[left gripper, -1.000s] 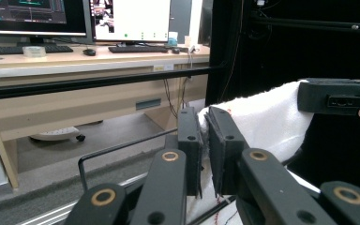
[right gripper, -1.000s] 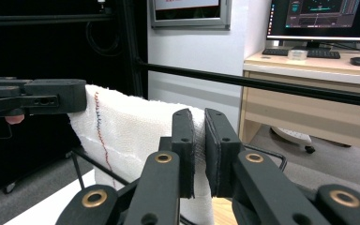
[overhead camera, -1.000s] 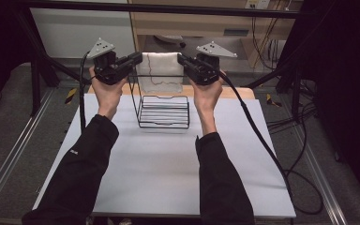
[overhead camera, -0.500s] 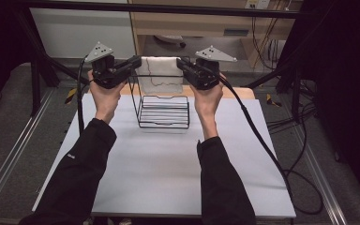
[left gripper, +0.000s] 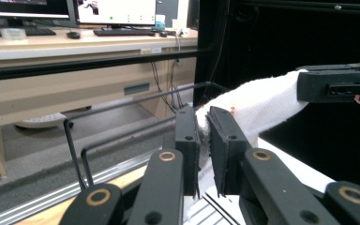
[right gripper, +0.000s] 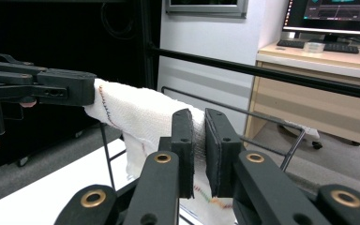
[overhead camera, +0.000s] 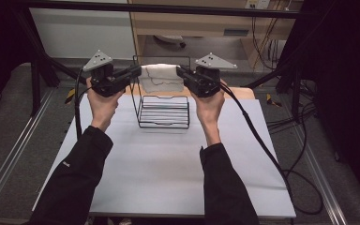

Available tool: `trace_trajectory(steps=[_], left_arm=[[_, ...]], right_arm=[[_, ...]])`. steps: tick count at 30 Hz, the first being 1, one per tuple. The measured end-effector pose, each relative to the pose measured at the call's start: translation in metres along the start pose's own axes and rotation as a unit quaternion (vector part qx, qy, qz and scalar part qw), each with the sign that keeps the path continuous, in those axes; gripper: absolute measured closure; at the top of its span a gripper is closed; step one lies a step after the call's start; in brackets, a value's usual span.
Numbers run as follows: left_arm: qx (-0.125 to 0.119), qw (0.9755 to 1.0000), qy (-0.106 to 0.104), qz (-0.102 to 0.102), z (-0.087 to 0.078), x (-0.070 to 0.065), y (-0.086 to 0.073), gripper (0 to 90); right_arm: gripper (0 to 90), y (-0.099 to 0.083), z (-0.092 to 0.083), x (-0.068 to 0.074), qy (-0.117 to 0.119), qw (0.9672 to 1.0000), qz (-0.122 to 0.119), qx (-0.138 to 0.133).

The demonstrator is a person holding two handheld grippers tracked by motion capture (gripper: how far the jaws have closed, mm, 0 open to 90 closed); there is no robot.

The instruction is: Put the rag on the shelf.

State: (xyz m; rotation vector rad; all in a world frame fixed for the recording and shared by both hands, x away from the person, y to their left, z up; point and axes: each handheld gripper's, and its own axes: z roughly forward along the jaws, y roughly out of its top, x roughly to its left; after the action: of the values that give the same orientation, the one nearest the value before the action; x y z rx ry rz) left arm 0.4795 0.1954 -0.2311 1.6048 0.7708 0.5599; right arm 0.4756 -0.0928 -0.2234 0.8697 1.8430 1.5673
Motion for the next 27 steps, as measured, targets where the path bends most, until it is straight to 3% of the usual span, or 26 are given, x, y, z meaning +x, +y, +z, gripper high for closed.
trace_trajectory(steps=[10,17,22,27], left_arm=[[0.018,0.9998,-0.002,0.010,-0.007,-0.005,-0.008,78.8],[0.012,0.9999,-0.003,0.000,-0.015,-0.004,0.006,76.0],[0.013,0.9999,0.004,-0.005,-0.012,-0.003,0.018,83.8],[0.035,0.9992,0.007,-0.015,0.002,-0.004,0.024,88.6]], right_arm=[[82.9,-0.012,-0.003,0.003,0.009,0.9999,-0.001,0.005],[82.8,-0.016,-0.005,0.004,0.011,0.9999,-0.007,0.009],[82.8,-0.019,-0.005,0.004,0.013,0.9999,-0.007,0.009],[82.7,-0.021,-0.006,0.004,0.014,0.9998,-0.010,0.009]])
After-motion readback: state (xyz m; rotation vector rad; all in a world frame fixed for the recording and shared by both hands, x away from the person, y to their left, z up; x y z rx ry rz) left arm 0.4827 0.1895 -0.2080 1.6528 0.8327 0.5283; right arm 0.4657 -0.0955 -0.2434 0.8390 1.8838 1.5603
